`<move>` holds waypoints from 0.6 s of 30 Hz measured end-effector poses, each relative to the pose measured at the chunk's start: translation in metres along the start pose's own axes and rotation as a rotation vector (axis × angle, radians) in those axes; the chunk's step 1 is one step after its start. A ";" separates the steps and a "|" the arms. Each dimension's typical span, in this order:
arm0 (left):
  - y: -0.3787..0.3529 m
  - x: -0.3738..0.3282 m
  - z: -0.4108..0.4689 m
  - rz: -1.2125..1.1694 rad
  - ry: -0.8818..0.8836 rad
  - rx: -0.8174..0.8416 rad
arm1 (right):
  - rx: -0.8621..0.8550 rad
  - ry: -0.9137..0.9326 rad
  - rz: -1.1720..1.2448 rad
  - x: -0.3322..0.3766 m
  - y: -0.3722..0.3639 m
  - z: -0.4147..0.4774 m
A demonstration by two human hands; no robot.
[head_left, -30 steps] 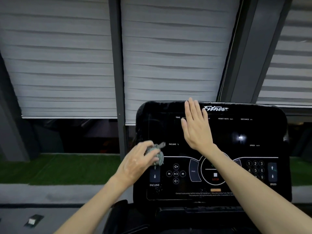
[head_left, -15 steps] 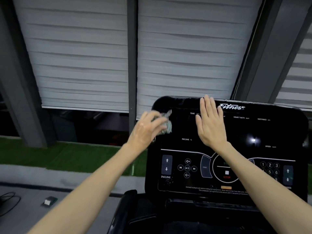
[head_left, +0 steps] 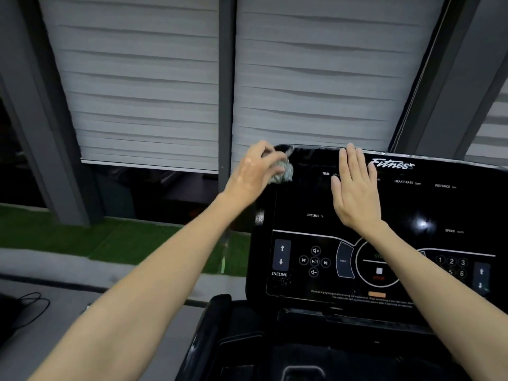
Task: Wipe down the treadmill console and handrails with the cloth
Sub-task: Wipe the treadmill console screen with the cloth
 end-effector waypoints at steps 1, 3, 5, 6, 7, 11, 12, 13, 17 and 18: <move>0.001 0.003 0.006 0.001 0.010 -0.003 | -0.002 0.002 0.000 0.000 0.001 0.000; 0.002 0.004 -0.001 -0.009 0.015 -0.003 | -0.002 0.004 -0.002 0.000 0.001 0.000; 0.003 0.002 -0.030 -0.024 0.022 0.004 | 0.000 0.005 -0.003 0.000 0.000 -0.001; 0.003 -0.001 -0.051 -0.029 0.018 0.015 | 0.000 0.004 0.000 0.000 0.000 -0.001; 0.001 -0.005 -0.075 -0.038 0.003 0.035 | -0.004 0.002 0.002 0.000 -0.001 -0.001; -0.004 -0.027 -0.177 -0.074 -0.073 0.156 | -0.008 0.009 -0.010 0.001 0.000 -0.001; -0.005 -0.030 -0.190 -0.077 -0.086 0.179 | -0.006 0.012 -0.012 0.001 0.000 -0.001; -0.006 -0.032 -0.196 -0.072 -0.100 0.194 | -0.004 0.012 -0.010 0.000 0.000 -0.002; -0.002 -0.026 -0.157 -0.062 -0.167 0.190 | -0.009 0.009 0.007 0.001 0.000 -0.003; -0.001 -0.021 -0.137 -0.063 -0.140 0.163 | -0.011 0.010 0.011 0.001 0.000 -0.003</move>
Point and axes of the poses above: each hand's wrist, its own z-axis towards the middle knuckle, its own y-axis out of the back of the hand, x = y × z, the point moved 3 cm from there along z, towards the middle knuckle, and after that the axes turned 15 degrees about z, right-handed, at the moved point
